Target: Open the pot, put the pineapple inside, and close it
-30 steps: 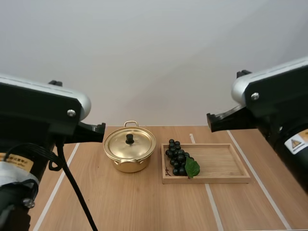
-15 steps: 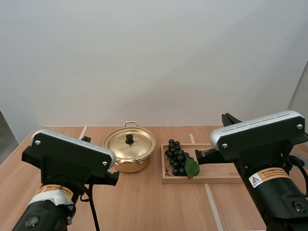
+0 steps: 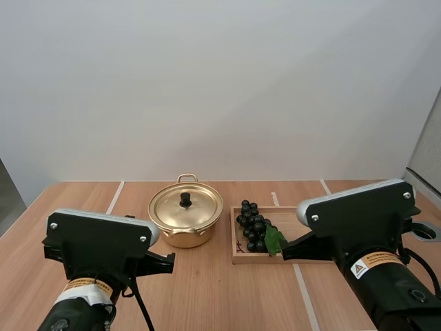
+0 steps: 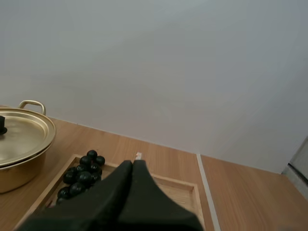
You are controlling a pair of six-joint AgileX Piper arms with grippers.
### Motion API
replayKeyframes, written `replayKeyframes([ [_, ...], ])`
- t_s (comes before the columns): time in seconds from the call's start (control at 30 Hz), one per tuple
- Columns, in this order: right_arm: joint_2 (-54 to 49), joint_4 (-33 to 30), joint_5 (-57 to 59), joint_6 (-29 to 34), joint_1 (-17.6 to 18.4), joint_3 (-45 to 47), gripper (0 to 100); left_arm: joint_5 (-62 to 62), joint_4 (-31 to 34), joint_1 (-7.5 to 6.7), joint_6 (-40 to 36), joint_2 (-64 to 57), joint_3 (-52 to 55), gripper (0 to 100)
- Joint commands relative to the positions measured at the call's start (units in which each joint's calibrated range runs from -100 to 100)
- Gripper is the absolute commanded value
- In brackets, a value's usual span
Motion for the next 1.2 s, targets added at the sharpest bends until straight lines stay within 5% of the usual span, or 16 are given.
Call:
replayKeyframes([
  [0.0,-0.3,0.9,2.2,0.6,-0.7,0.3,0,0.6,0.3,-0.17,-0.9,-0.2,1.0,0],
  [0.33,-0.3,-0.9,2.2,0.6,-1.3,9.9,0,4.4,0.3,-0.17,-0.9,-0.2,1.0,0],
  [0.73,-0.3,0.1,2.5,8.5,-1.5,9.9,0,7.9,0.3,-0.10,-1.7,-0.2,1.0,0],
  [1.17,-0.3,1.2,2.5,8.5,-1.5,9.9,0,7.9,0.3,0.14,-2.0,-0.2,1.0,0],
])
